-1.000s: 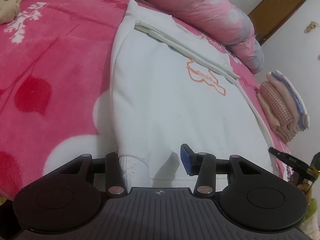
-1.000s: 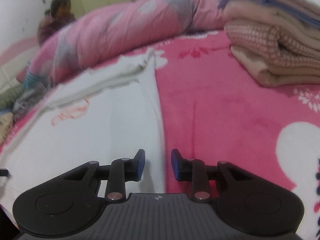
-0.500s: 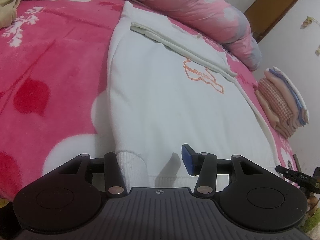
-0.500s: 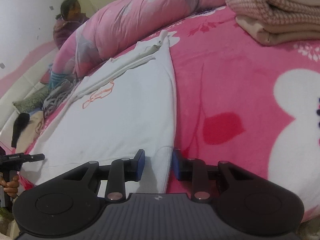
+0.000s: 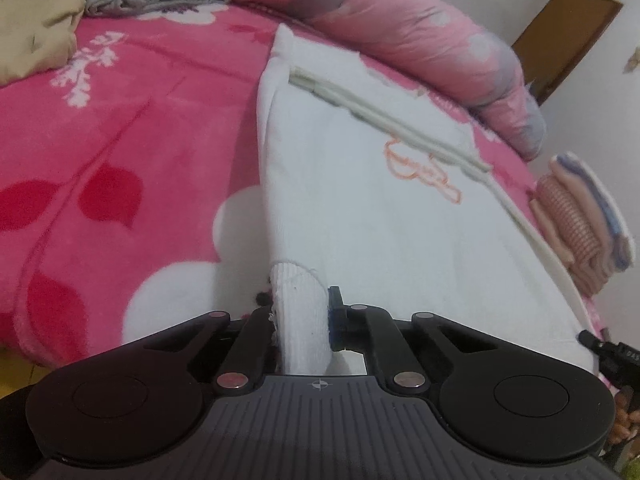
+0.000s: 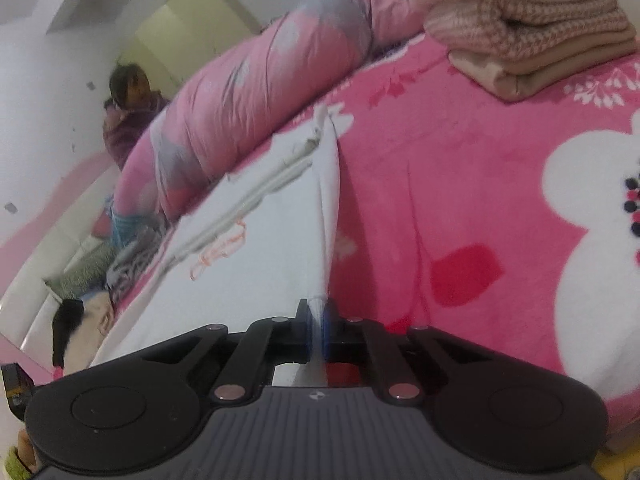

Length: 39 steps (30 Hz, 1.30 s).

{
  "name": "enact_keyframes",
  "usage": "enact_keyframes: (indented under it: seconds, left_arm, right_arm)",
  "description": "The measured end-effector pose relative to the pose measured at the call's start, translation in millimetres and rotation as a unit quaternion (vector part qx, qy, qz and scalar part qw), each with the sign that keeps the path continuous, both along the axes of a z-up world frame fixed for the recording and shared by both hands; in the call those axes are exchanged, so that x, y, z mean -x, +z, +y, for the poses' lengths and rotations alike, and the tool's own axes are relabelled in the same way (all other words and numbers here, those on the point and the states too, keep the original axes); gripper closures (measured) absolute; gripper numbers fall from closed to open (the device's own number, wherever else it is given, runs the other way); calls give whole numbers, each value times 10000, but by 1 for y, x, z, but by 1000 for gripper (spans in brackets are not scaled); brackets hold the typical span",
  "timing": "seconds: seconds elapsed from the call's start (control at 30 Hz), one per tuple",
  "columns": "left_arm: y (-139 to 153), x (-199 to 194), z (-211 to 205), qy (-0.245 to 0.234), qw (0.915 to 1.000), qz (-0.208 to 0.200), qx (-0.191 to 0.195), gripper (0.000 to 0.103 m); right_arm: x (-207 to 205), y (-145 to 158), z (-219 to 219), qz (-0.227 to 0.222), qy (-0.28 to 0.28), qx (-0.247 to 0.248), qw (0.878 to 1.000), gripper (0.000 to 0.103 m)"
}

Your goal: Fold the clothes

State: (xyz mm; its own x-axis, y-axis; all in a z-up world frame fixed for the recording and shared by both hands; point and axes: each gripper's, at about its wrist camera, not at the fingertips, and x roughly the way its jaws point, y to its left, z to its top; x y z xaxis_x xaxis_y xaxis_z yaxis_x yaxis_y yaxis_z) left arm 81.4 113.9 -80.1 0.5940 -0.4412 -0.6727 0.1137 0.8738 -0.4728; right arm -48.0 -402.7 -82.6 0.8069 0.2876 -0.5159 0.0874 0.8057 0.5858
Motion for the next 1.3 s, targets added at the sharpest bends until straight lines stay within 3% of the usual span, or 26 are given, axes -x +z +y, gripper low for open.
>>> enact_keyframes:
  seconds: [0.4, 0.67, 0.97, 1.1, 1.3]
  left_arm:
    - [27, 44, 17, -19, 9985, -295, 465, 100]
    - [38, 106, 40, -16, 9961, -471, 743, 100]
    - [32, 156, 54, 33, 9953, -342, 902, 100]
    - [28, 160, 55, 40, 9950, -276, 963, 100]
    - [36, 139, 50, -68, 9937, -338, 1067, 100]
  right_arm:
    - [44, 32, 6, -371, -71, -225, 9990, 99]
    - [119, 40, 7, -423, -179, -602, 9971, 98]
    - [197, 39, 18, -287, -375, -994, 9939, 98]
    - [201, 35, 19, -212, -396, -1105, 9929, 98]
    - [169, 41, 19, -300, -183, -1216, 9920, 98]
